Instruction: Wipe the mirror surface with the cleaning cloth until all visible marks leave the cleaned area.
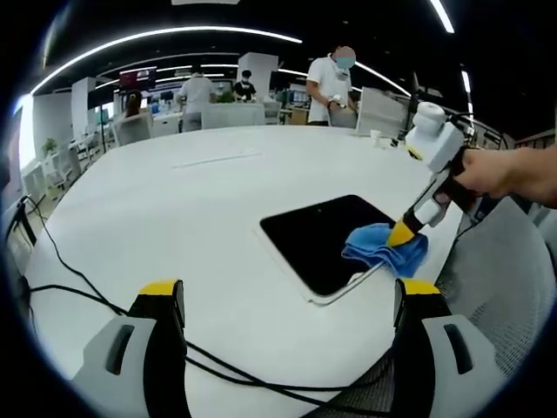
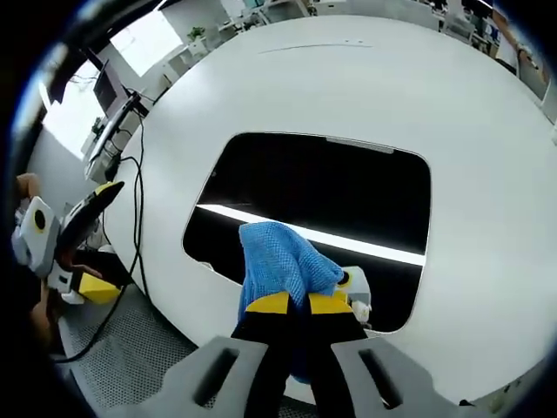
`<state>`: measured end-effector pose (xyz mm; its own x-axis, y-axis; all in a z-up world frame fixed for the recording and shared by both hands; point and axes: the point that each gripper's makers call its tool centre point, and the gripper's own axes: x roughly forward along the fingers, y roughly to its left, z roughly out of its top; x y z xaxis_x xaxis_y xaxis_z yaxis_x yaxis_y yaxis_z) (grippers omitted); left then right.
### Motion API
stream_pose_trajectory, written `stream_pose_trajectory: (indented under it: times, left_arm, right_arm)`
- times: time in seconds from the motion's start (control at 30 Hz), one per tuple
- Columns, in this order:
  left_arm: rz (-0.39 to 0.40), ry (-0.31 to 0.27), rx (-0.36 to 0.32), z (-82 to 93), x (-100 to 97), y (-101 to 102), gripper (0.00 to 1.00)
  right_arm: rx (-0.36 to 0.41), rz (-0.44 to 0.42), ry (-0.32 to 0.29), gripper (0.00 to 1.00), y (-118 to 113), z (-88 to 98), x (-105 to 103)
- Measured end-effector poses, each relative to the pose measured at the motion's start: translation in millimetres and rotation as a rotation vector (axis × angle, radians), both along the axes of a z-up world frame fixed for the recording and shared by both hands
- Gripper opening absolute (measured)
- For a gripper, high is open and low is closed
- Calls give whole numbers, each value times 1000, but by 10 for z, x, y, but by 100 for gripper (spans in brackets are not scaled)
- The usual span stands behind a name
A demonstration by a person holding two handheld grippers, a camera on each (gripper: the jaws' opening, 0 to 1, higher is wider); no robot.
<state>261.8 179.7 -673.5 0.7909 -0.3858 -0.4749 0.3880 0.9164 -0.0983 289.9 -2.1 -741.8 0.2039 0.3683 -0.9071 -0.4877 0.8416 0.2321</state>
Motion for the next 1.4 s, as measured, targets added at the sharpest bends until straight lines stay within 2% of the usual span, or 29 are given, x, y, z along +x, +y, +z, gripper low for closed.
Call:
stream_pose_trajectory:
  times: [1.4]
  left_arm:
    - [11,5,-3,-7,-2,26,99]
  right_arm:
    - [4,36,9,0,0,15,-41]
